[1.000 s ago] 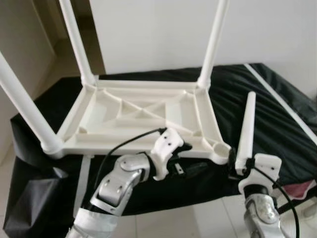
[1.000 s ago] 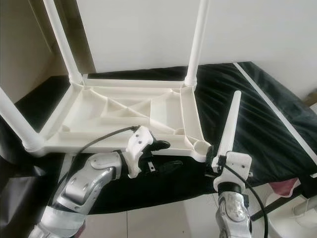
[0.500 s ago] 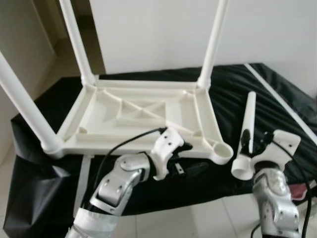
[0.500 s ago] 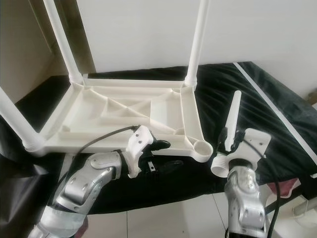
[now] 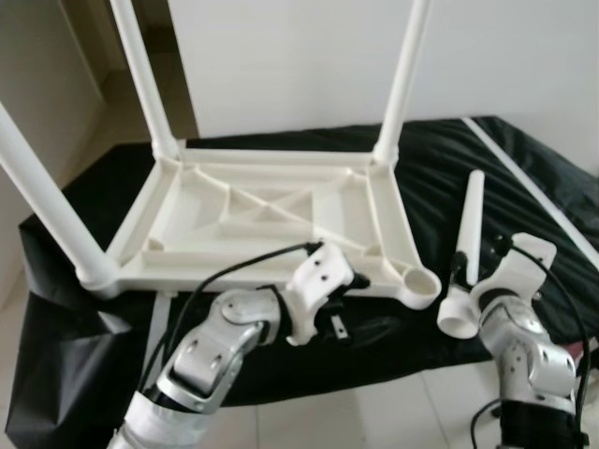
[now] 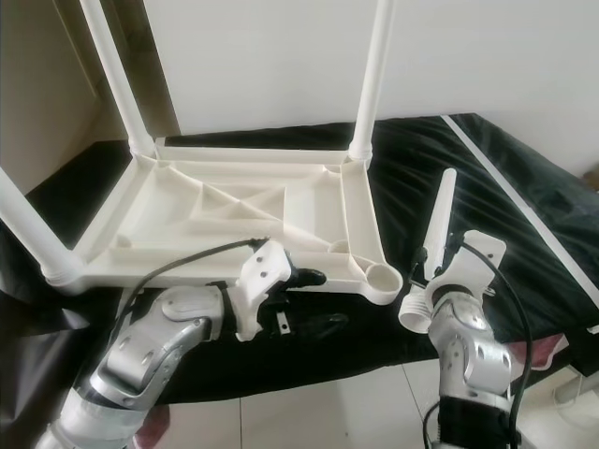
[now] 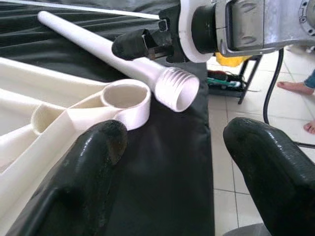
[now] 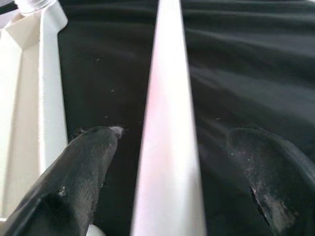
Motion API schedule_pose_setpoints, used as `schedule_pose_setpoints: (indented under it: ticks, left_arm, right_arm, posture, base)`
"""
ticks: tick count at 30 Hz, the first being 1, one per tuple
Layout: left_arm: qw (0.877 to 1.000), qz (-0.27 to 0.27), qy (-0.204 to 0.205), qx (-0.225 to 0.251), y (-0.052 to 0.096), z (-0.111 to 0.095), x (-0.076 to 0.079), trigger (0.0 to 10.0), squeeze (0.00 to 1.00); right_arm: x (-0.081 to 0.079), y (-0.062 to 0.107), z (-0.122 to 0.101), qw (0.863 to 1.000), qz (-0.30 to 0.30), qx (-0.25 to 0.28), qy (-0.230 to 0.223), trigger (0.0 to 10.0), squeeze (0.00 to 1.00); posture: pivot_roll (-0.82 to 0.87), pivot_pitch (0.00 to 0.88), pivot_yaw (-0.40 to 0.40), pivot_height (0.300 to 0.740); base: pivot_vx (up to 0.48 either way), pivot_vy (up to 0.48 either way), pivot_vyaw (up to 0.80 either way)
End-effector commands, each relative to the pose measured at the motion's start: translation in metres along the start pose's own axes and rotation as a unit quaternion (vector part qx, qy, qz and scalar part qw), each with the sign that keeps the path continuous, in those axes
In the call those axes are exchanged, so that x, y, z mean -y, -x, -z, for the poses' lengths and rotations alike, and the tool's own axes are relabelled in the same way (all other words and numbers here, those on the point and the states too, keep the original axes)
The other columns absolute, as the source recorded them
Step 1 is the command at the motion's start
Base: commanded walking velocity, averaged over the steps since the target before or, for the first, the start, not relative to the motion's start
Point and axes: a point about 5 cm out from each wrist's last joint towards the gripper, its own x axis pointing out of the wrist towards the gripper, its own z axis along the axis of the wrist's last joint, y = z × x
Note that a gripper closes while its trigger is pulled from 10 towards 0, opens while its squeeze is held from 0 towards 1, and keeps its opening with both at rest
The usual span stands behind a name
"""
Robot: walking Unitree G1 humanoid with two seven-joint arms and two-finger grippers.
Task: Building children table
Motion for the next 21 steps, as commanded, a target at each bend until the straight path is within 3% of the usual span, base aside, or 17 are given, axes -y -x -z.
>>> schedule_pose_setpoints:
  ticks: [1, 12, 15, 21]
  left_arm:
    - [1.0, 0.02, -0.006, -0.006, 0.002, -0.002, 0.005, 10.0, 0.0]
    - [1.0, 0.008, 0.017, 0.001, 0.003, -0.004, 0.015, 10.0, 0.0]
    - [1.0, 0.003, 0.022, -0.002, 0.007, -0.005, 0.016, 10.0, 0.0]
    - [1.0, -0.007, 0.029, -0.003, 0.011, -0.006, 0.016, 10.0, 0.0]
  right_arm:
    - [-0.001, -0.005, -0.003, 1.0, -0.002, -0.029, -0.008, 10.0, 0.0]
    - [-0.009, -0.009, -0.013, 0.997, -0.013, -0.071, -0.026, 10.0, 0.0]
    - [-0.008, -0.007, -0.008, 0.993, -0.007, -0.111, -0.041, 10.0, 0.0]
    - [-0.004, -0.001, 0.0, 0.988, 0.006, -0.144, -0.05, 10.0, 0.0]
  posture:
    - [0.07, 0.066, 0.001, 0.74]
    - [0.09, 0.081, -0.011, 0.74]
    - [0.1, 0.088, -0.013, 0.74]
    - [0.11, 0.098, -0.007, 0.74]
  base:
    - [0.0, 0.0, 0.0]
    - [0.0, 0.0, 0.0]
    - [0.0, 0.0, 0.0]
    - [0.0, 0.0, 0.0]
